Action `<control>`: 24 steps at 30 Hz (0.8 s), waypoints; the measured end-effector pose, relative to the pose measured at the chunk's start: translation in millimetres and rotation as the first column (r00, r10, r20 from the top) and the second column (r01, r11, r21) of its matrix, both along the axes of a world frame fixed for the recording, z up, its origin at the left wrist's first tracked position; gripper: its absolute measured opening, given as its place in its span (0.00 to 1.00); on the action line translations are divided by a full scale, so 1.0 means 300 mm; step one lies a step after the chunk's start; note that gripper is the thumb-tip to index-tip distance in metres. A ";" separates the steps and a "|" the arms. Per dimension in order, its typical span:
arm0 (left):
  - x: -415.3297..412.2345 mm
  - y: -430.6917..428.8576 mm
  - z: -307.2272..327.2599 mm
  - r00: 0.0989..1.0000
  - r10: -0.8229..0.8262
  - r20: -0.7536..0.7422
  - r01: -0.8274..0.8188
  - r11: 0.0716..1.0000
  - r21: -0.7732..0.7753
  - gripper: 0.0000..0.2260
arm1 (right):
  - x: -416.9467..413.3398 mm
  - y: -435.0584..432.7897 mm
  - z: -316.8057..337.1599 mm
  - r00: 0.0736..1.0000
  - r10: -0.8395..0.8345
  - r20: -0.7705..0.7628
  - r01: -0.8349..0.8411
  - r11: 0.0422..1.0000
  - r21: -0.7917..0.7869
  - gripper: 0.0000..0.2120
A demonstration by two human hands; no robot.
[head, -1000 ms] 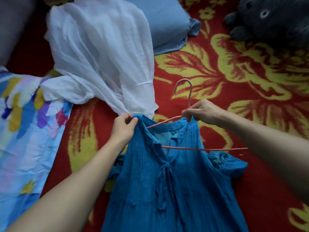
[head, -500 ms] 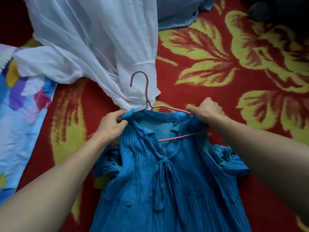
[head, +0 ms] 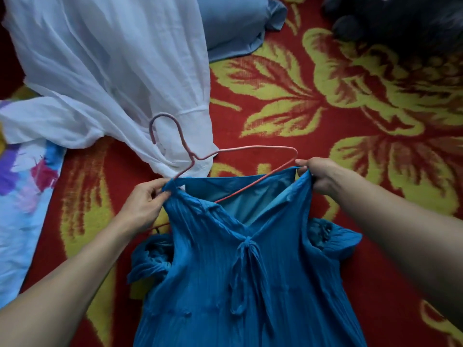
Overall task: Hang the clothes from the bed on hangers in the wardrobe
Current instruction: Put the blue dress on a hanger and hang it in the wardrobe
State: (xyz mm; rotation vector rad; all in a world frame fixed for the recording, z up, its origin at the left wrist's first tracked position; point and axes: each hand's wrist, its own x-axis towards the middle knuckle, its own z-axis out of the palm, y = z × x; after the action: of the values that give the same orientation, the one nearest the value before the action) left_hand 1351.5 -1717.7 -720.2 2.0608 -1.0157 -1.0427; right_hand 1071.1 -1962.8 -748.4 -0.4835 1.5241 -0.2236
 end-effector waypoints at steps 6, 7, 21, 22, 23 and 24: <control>-0.034 -0.012 0.104 0.982 -0.155 -0.106 0.157 0.988 0.004 0.09 | -0.044 -0.031 0.044 0.997 -0.081 -0.007 0.081 0.994 0.070 0.14; -0.039 -0.010 0.117 0.976 -0.170 -0.136 0.172 0.985 0.000 0.10 | -0.044 -0.032 0.053 0.996 -0.088 -0.011 0.088 0.994 0.061 0.14; -0.065 0.032 0.146 0.966 -0.090 -0.240 0.113 0.990 0.085 0.11 | -0.012 0.007 0.044 0.991 -0.116 -0.064 0.102 0.976 -0.191 0.05; -0.062 0.037 0.147 0.962 -0.093 -0.255 0.122 0.988 0.099 0.11 | -0.014 0.007 0.045 0.991 -0.118 -0.062 0.105 0.977 -0.188 0.05; -0.056 0.042 0.145 0.958 -0.096 -0.270 0.130 0.985 0.110 0.12 | -0.014 0.005 0.043 0.990 -0.122 -0.074 0.105 0.975 -0.198 0.05; -0.054 0.047 0.146 0.952 -0.104 -0.288 0.144 0.982 0.122 0.12 | -0.012 0.007 0.042 0.988 -0.127 -0.087 0.106 0.972 -0.209 0.04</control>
State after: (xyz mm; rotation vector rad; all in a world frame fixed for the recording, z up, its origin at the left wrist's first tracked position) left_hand 1335.4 -1703.4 -676.4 1.9051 -0.9563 -1.4646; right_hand 1067.4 -1960.8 -735.9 -0.5750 1.6376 -0.4566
